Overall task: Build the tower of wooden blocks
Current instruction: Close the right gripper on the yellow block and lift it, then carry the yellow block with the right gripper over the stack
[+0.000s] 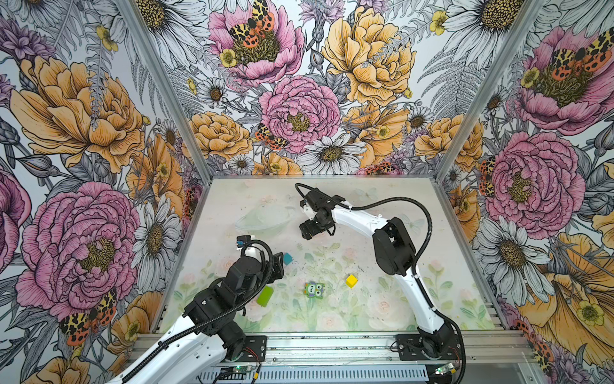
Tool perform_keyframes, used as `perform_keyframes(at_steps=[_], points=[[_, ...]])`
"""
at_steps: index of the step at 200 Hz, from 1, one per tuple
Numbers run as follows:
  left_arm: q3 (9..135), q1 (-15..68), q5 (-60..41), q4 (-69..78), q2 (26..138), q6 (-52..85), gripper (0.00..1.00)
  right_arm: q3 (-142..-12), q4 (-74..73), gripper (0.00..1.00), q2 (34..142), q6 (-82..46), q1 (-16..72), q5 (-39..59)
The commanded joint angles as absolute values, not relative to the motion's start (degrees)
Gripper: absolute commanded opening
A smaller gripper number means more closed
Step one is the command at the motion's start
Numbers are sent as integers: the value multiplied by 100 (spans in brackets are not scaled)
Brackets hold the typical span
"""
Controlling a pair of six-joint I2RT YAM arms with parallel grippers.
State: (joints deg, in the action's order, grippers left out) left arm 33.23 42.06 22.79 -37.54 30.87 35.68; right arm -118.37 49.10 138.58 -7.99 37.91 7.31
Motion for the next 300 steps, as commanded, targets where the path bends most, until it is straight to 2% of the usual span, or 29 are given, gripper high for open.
perform_keyframes(at_steps=[1, 80, 187, 300], points=[[3428, 4134, 2391, -3771, 3076, 3586, 99, -12047, 4937, 90, 14051, -688, 3832, 528], [3402, 4102, 2368, -3771, 3051, 3604, 99, -12284, 5071, 84, 14256, -608, 3885, 457], [3376, 4089, 2347, -3779, 2963, 3621, 99, -12296, 5084, 58, 14205, -1009, 3894, -47], [3532, 4087, 2296, -3710, 3161, 3514, 99, -11924, 5089, 58, 13180, -1650, 3807, -209]])
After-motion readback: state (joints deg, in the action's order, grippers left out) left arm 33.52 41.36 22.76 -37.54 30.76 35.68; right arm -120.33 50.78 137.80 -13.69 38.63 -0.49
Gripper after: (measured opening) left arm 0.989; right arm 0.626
